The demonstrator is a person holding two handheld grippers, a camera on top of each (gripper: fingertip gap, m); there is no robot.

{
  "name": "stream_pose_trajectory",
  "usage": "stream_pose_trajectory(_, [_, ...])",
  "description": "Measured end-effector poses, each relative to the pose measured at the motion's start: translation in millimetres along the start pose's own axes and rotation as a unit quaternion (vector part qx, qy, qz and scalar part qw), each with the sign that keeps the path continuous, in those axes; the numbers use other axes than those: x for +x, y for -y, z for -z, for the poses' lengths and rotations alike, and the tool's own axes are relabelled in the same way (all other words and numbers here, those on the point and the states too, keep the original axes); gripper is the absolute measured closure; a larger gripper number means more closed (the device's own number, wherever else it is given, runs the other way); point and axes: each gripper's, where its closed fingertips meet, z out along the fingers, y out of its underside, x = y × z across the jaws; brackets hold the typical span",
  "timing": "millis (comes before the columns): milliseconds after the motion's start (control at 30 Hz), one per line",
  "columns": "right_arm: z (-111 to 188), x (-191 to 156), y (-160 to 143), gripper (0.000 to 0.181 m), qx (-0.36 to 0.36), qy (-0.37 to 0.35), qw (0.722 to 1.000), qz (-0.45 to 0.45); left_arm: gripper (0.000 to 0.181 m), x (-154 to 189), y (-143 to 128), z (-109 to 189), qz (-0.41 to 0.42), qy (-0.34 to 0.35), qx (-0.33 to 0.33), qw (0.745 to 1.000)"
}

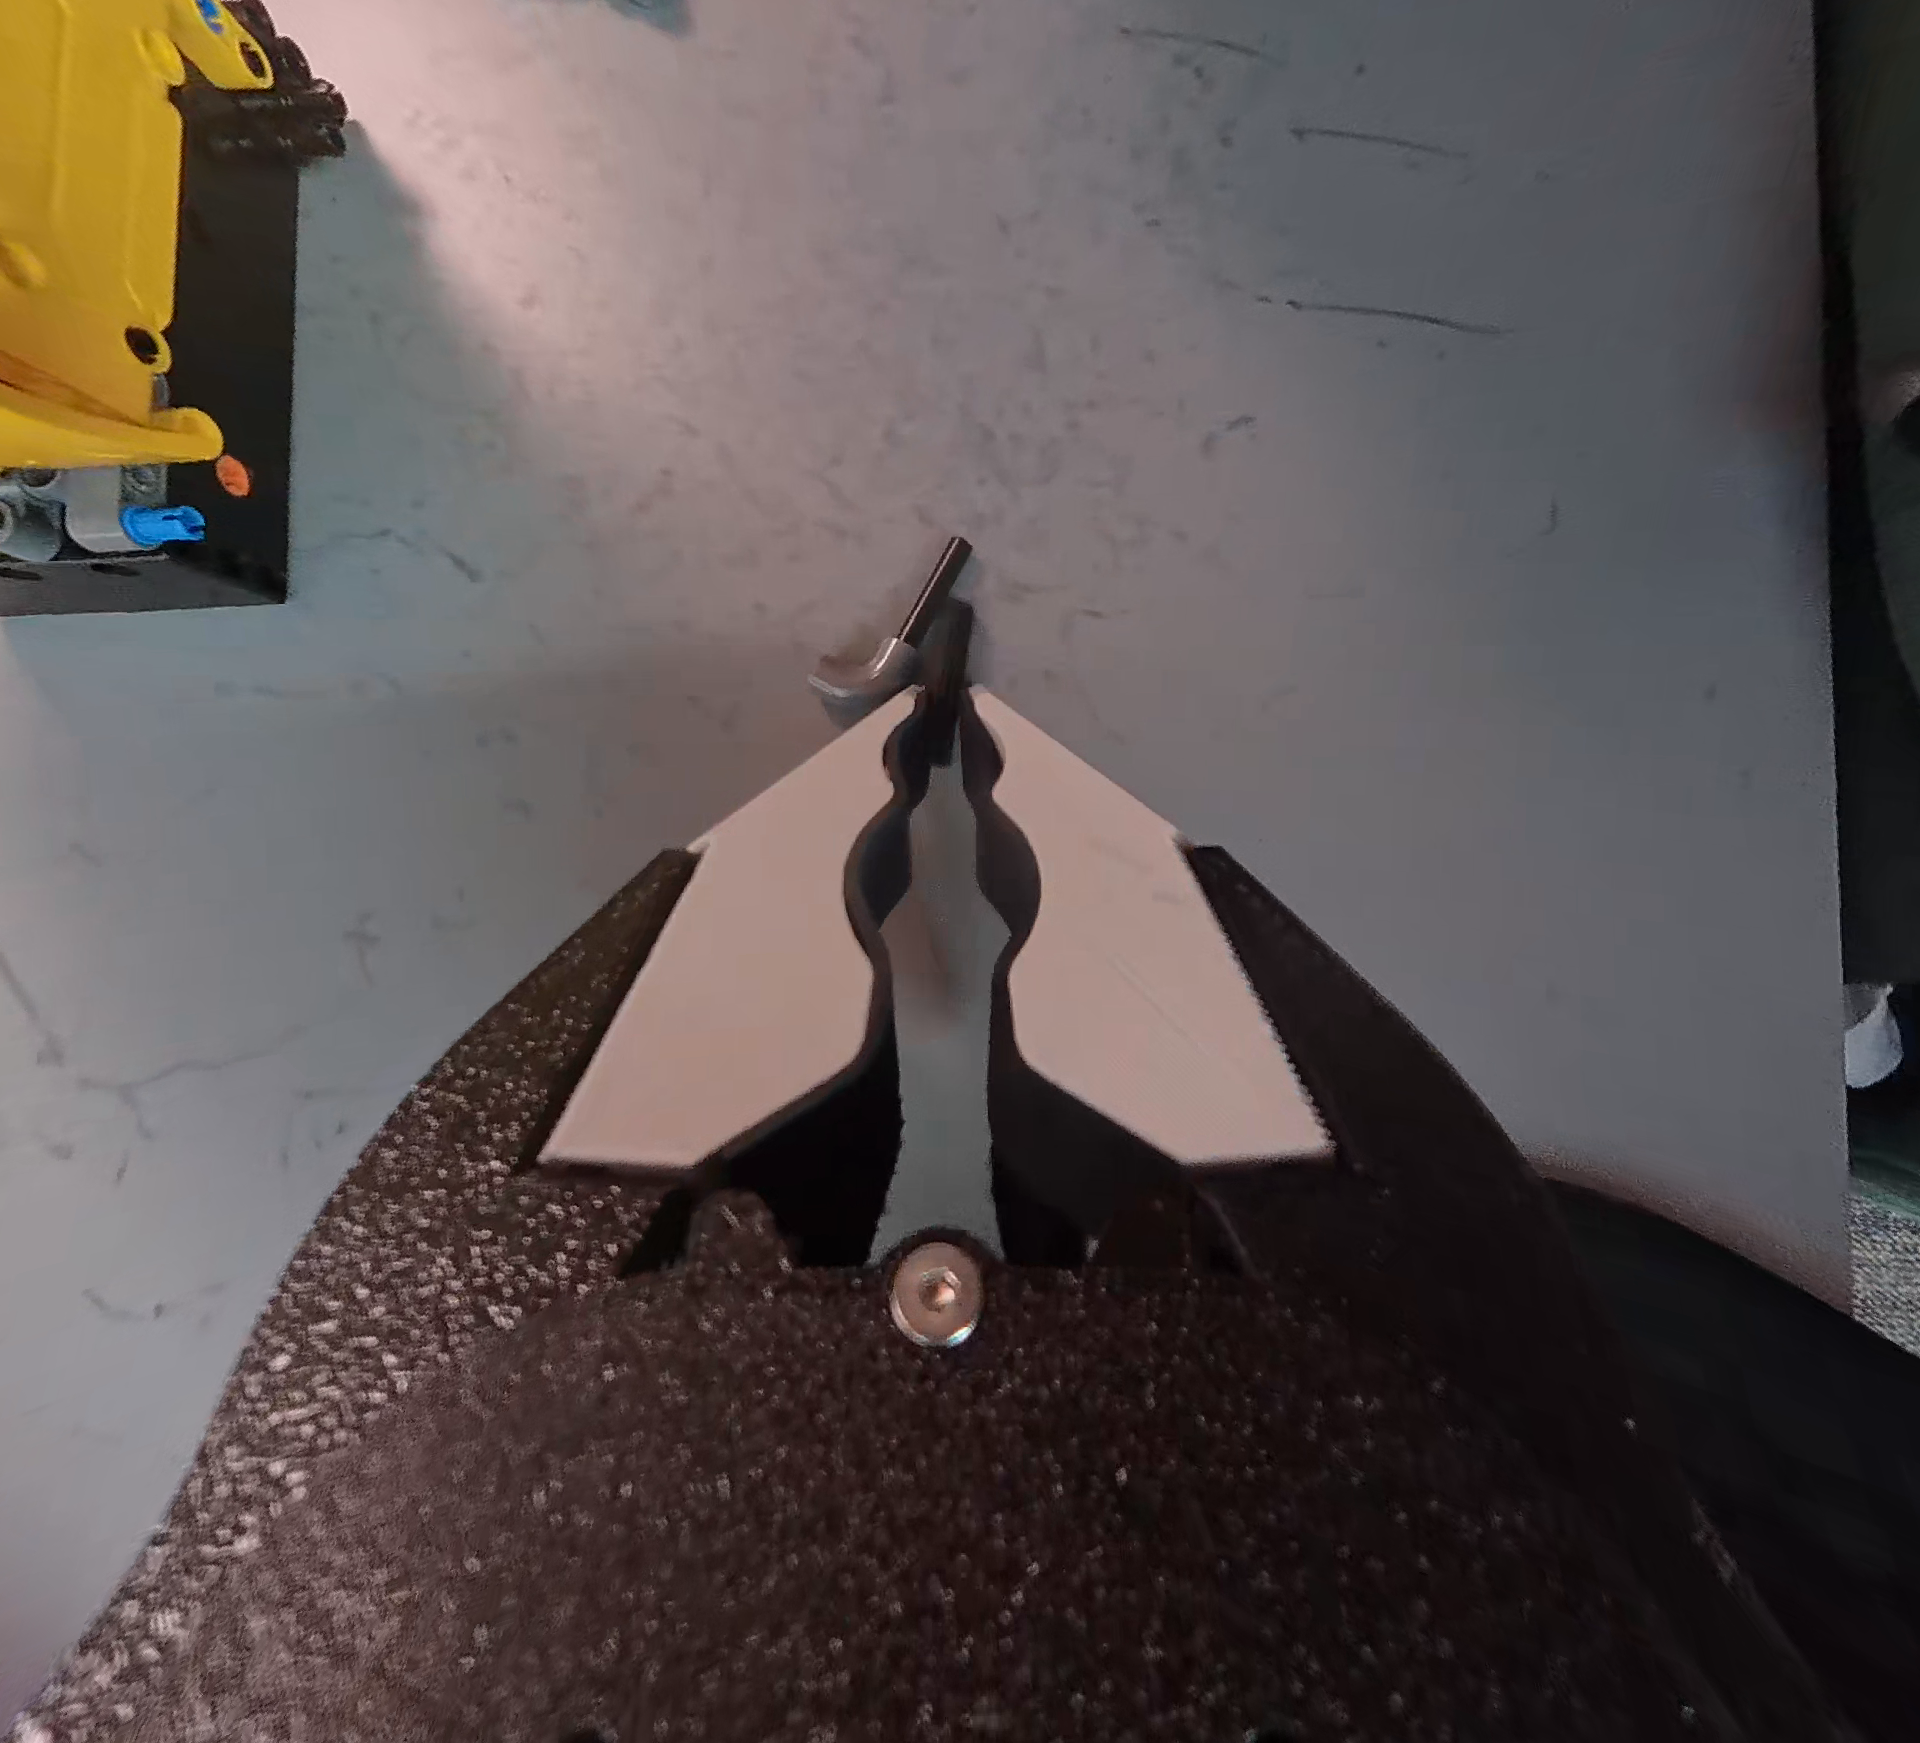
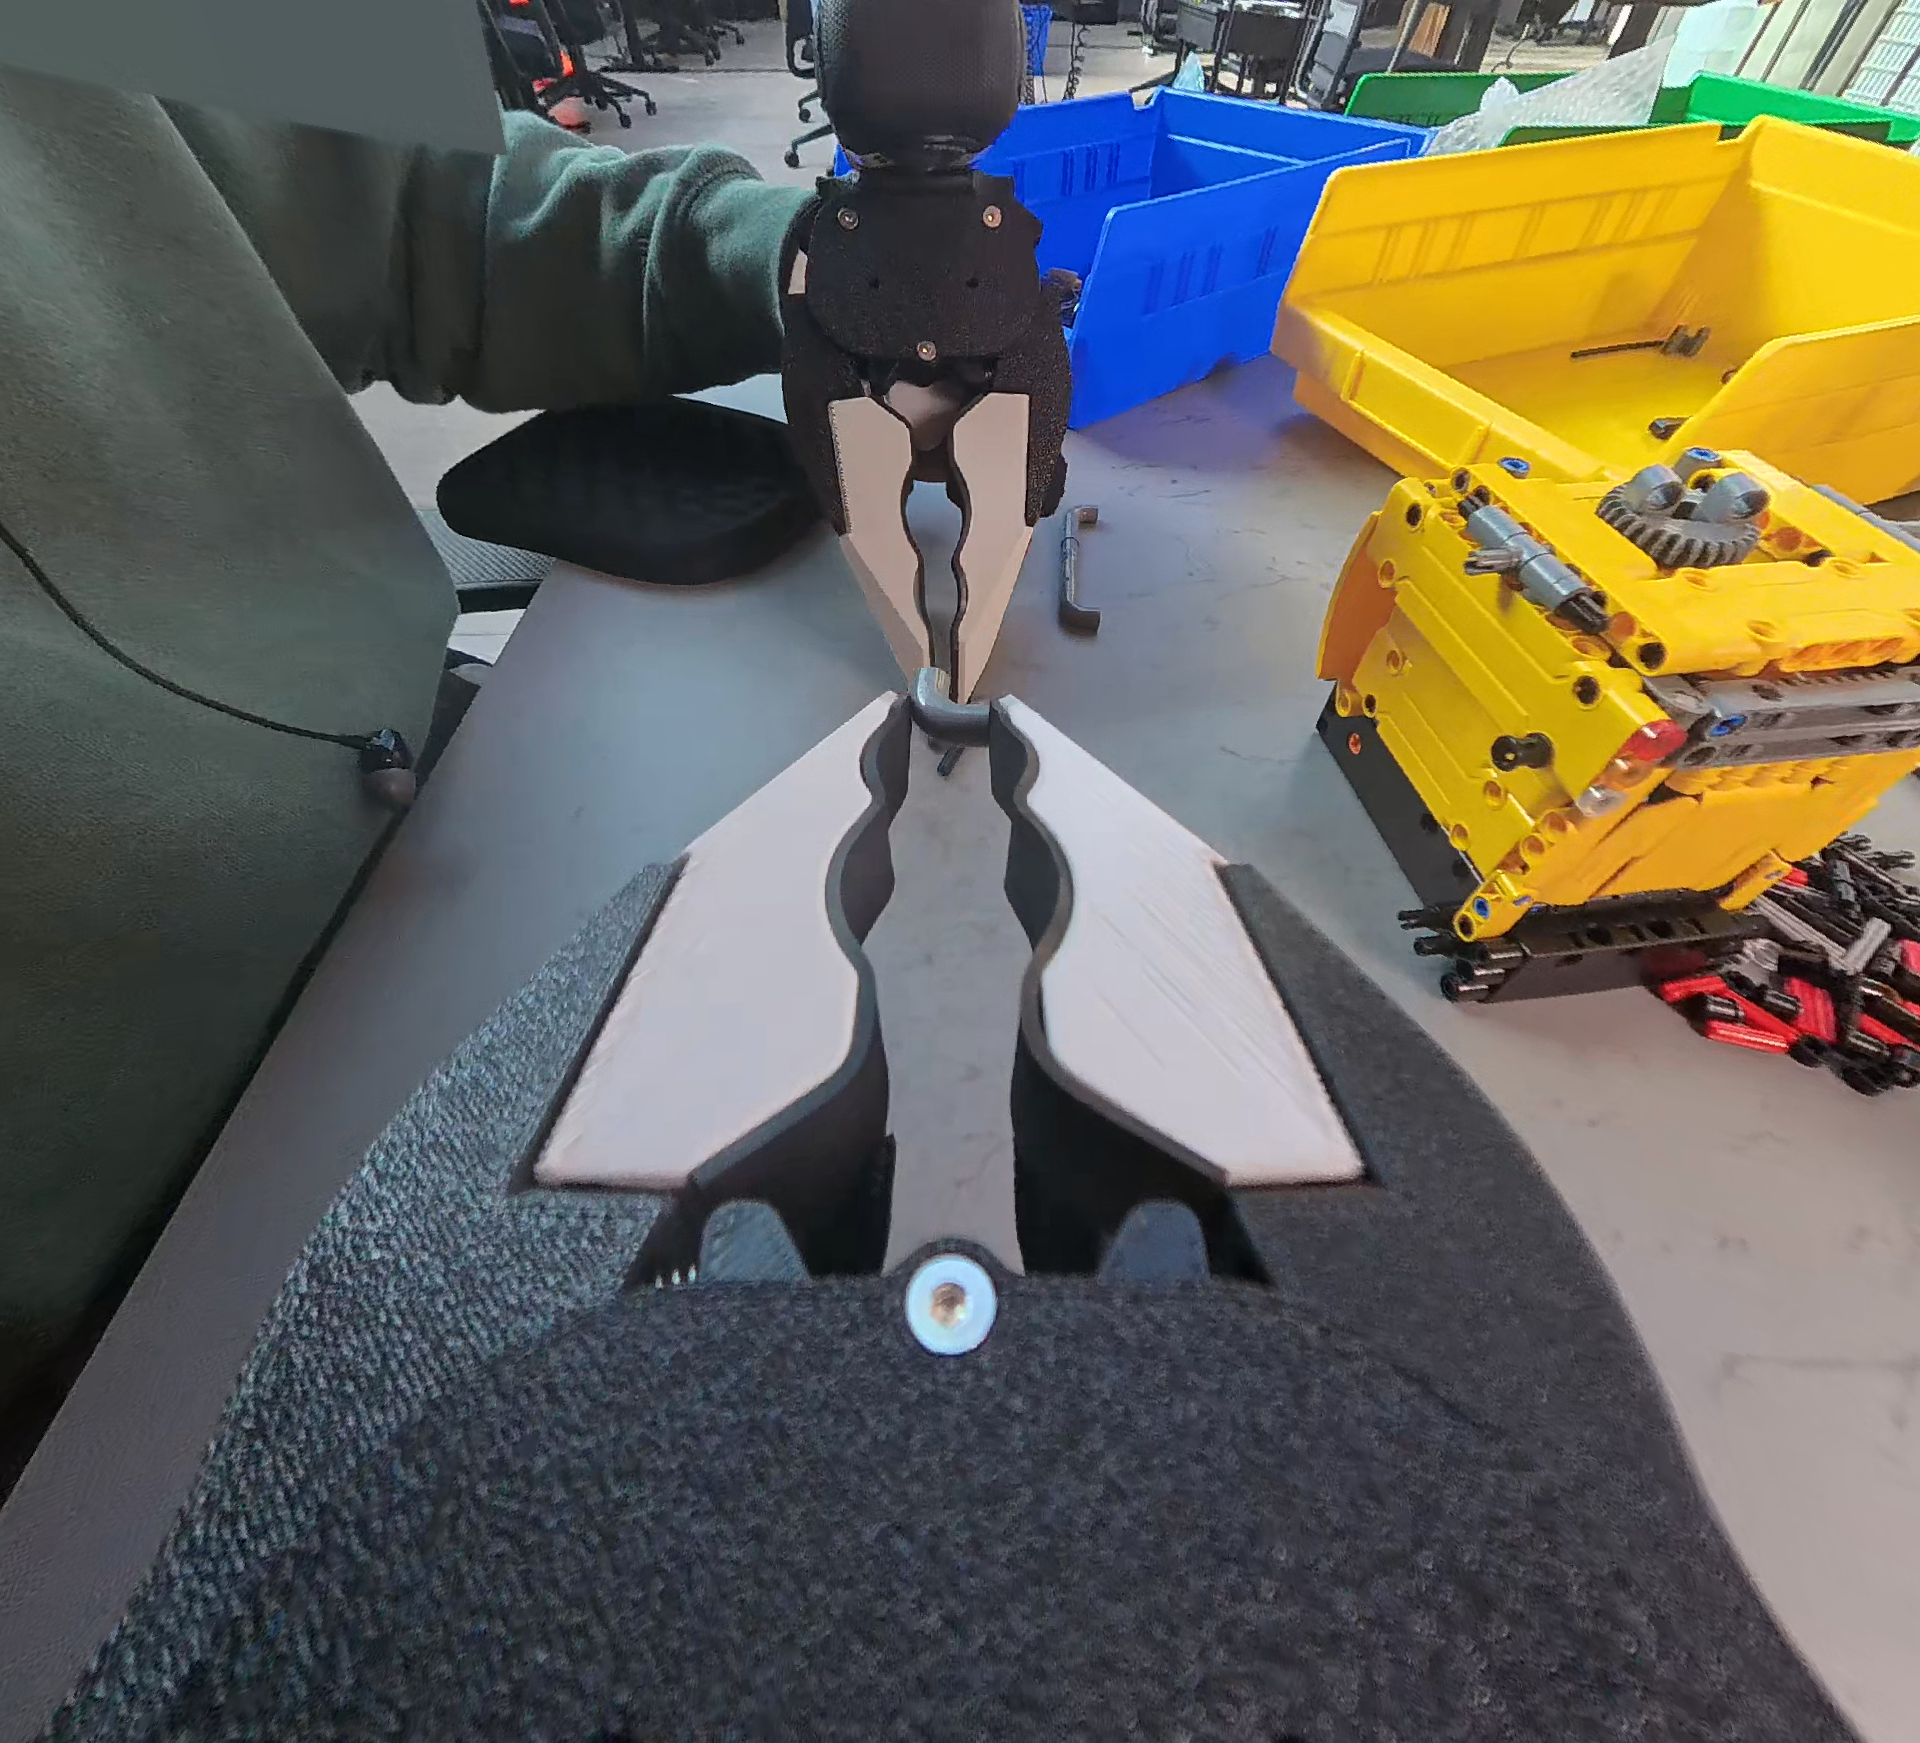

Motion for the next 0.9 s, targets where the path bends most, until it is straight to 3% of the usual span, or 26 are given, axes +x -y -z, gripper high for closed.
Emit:
stream_pose_trajectory(167, [-1.5, -1.8, -1.5, 0.167, -0.003, 0.0, 1.0, 0.012, 0.179, 0.7, 5.3, -2.2, 0.008, 0.024, 0.009, 1.0])
stream_pose_trajectory(333, [2.3, -12.9, 0.0, 0.167, -0.006, 0.026, 0.999, 0.035, 0.179, 19.6, 76.6, 13.2, 0.061, -0.06, 0.156, 0.984])
stream_pose_trajectory(467, [6.9, -14.2, -1.5, 0.167, -0.015, 0.032, 0.999, 0.033, 0.179, 17.6, 106.1, 7.2, 0.049, -0.081, 0.184, 0.978])
stream_pose_trajectory(900, [5.3, -12.8, -27.5, 0.167, -0.073, 0.046, 0.996, 0.014, 0.179, 22.1, 104.7, -5.2, 0.067, -0.125, 0.194, 0.971])
